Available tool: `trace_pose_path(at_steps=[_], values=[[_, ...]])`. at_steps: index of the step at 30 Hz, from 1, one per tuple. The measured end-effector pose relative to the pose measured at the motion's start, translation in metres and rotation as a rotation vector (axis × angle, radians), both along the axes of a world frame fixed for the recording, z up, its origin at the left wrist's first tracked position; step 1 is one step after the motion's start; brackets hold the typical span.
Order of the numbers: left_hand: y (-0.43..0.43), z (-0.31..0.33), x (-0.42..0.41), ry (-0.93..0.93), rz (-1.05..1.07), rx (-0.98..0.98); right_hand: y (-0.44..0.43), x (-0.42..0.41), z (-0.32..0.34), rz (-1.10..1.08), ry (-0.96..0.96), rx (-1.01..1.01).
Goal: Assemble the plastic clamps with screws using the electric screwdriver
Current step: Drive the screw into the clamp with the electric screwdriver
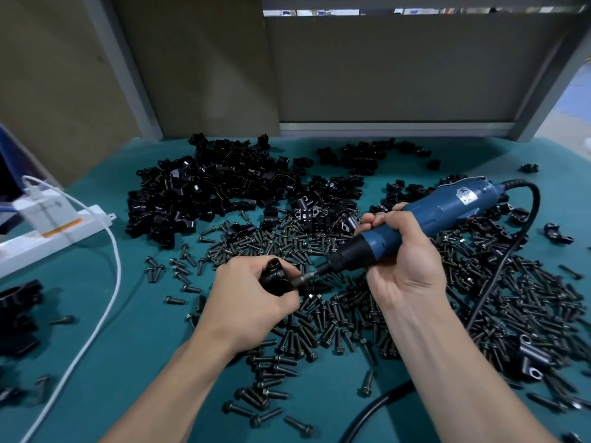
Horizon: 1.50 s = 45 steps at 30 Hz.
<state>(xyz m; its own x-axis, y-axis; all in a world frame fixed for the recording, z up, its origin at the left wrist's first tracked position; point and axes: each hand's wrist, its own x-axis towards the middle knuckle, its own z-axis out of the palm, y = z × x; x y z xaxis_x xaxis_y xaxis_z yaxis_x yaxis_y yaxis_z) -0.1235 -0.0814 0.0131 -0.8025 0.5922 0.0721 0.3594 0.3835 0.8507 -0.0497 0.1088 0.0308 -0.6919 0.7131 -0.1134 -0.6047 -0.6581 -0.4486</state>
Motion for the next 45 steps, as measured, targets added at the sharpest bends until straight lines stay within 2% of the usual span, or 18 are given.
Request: trace_pose_path(at_steps=[20,30,35,40,45], values=[[0.000,0.000,0.002,-0.013,0.036,-0.009,-0.003,-0.001,-0.002,0.042,0.044,0.008],[-0.001,-0.001,-0.001,-0.175,0.007,0.013,0.001,0.000,0.002,0.113,0.164,0.160],[0.000,0.002,-0.002,-0.079,-0.009,-0.006,0.004,0.003,-0.002,0.135,0.102,0.096],[-0.002,0.008,-0.003,-0.150,-0.082,0.041,0.012,0.008,0.000,0.117,0.088,0.021],[0.000,0.007,-0.003,-0.254,-0.101,0.106,0.014,0.009,0.000,0.131,0.118,0.060]])
